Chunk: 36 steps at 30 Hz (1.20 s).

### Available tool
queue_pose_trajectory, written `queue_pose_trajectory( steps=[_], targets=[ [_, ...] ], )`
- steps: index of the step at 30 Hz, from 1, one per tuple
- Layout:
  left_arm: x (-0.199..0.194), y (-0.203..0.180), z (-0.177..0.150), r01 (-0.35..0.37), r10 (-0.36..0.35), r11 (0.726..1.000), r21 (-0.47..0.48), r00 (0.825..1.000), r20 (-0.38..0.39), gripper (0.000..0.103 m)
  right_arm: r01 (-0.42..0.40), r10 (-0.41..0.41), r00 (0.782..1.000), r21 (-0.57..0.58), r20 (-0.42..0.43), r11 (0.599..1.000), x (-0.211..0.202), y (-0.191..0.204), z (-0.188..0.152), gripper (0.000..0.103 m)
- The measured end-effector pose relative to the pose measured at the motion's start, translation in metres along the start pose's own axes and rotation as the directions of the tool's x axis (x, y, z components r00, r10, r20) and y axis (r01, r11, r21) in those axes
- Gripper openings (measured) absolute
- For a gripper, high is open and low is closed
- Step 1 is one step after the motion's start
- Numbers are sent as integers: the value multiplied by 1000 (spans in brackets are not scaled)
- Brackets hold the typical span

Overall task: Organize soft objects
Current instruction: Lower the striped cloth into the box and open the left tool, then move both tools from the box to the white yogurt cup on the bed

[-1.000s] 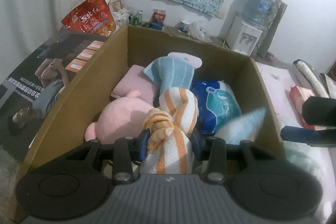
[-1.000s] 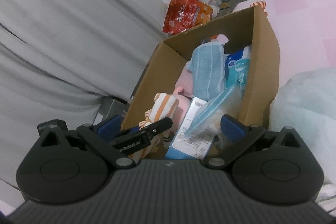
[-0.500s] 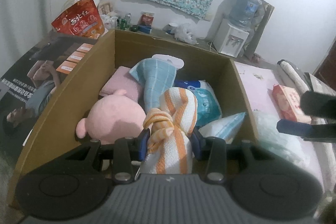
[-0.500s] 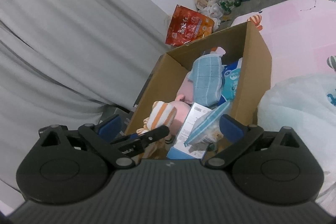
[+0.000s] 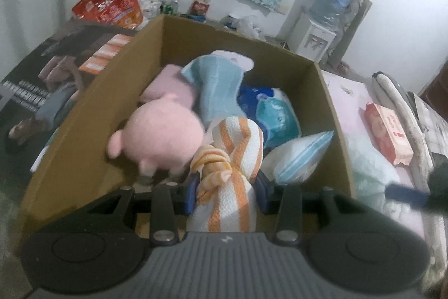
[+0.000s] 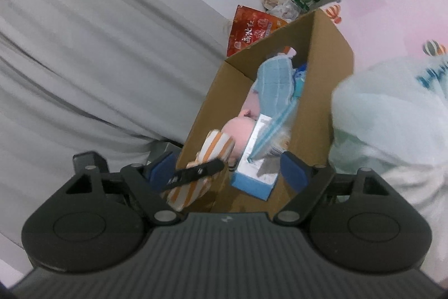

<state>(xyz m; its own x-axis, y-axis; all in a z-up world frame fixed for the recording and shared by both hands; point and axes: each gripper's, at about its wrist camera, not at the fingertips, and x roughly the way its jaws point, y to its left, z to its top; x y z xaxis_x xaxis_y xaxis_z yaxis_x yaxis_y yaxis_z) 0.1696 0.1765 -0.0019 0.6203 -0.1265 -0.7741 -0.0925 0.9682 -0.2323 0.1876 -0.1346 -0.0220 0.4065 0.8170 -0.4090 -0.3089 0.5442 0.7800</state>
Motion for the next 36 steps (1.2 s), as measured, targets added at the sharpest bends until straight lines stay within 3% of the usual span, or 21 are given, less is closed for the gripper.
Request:
queue_pose_trajectory(
  steps=[5,7,13,22,29,33,36],
  targets=[
    [34,-26,13,-18,18,998,63,1000,-14,52,11,-12,1000,24,29,1000,-18,-13,0,83],
    [44,-30,12,-55,57,997,51,997,-49,55,15,-17,999,34,41,999,-25,-19,0,83],
    [37,-22,5,-29,29,1000,-9,997,-66,57,19,-23,998,76,62,997,-36,-38,0,84],
    [-9,-17,2,-31,32,998,-52,999,12,66,-7,-2,996,99,91,995,-55,-41,-14,84],
    [-68,-46,-24,-6,5,1000,4,992,124,87,-13,-1,985,77,175,997,-108,-40,-42,89],
    [-103,-74,-50,68,-77,996,55,980,182,95,41,-56,975,76,215,996,-137,-47,-72,95],
    [-124,-96,-75,147,-169,983,107,956,240,98,56,-81,972,118,220,991,-152,-61,-105,95]
  ],
)
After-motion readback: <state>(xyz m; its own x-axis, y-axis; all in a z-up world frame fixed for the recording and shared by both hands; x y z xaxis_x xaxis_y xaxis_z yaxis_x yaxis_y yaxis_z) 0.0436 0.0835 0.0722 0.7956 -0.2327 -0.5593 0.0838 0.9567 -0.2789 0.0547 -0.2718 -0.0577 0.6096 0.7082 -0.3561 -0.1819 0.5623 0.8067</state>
